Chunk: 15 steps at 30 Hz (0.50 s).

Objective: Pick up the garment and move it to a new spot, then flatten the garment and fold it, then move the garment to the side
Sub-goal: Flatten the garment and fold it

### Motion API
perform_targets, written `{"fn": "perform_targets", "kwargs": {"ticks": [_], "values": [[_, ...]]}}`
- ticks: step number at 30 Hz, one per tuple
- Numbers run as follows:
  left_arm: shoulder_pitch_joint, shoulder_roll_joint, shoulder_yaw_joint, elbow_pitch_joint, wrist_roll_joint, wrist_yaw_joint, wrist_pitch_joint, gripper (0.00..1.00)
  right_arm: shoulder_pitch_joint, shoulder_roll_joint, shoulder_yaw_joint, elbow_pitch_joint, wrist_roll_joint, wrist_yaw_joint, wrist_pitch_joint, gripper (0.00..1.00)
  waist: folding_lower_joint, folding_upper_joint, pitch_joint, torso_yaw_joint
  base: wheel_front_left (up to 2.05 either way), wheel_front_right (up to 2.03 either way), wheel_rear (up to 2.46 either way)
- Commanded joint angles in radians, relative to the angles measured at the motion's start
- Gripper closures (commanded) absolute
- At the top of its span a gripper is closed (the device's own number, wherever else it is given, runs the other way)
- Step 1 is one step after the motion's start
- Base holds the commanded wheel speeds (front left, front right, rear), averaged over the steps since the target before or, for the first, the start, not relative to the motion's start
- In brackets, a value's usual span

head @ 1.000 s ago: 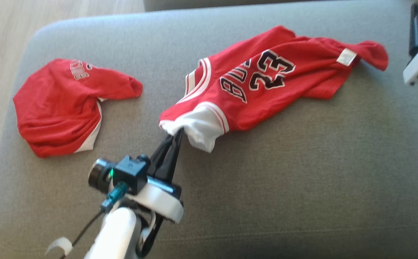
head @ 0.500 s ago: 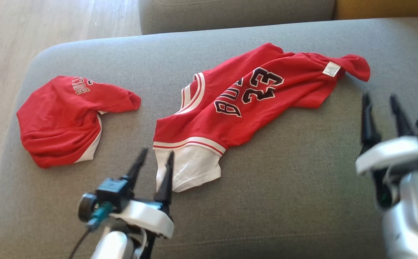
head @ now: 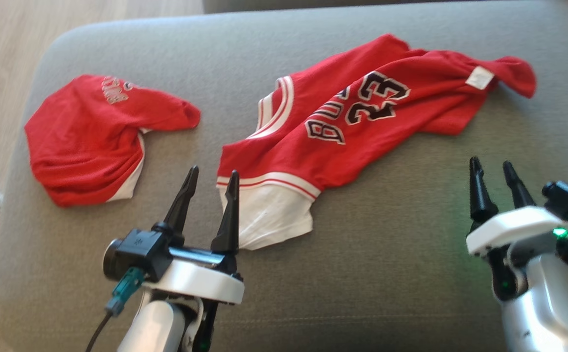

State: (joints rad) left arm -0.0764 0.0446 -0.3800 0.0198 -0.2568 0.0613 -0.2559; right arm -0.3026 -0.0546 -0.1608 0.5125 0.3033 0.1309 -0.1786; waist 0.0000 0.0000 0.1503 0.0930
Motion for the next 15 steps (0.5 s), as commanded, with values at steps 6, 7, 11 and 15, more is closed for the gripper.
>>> {"fn": "perform_targets", "kwargs": {"ticks": [6, 7, 11, 15], "values": [[-0.076, 0.006, 0.002, -0.043, -0.008, -0.010, -0.006, 0.00, -0.163, -0.018, -0.031, 0.121, 0.013, 0.000, -0.001, 0.00, 0.0000, 0.0000, 0.070, 0.075, 0.00, 0.00, 0.00], [-0.080, 0.006, 0.000, -0.042, -0.009, -0.010, -0.006, 0.00, -0.181, -0.024, -0.031, 0.145, 0.019, 0.000, 0.001, 0.00, 0.0000, 0.0000, 0.078, 0.086, 0.00, 0.00, 0.00], [-0.096, 0.006, -0.010, -0.045, 0.005, -0.012, -0.006, 0.00, -0.245, -0.060, -0.051, 0.230, 0.041, 0.000, -0.008, 0.00, 0.0000, 0.0000, 0.106, 0.122, 0.00, 0.00, 0.00], [-0.104, 0.006, -0.009, -0.058, 0.011, -0.010, -0.006, 0.00, -0.294, -0.091, -0.064, 0.304, 0.051, 0.000, -0.024, 0.00, 0.0000, 0.0000, 0.127, 0.151, 0.00, 0.00, 0.00]]}}
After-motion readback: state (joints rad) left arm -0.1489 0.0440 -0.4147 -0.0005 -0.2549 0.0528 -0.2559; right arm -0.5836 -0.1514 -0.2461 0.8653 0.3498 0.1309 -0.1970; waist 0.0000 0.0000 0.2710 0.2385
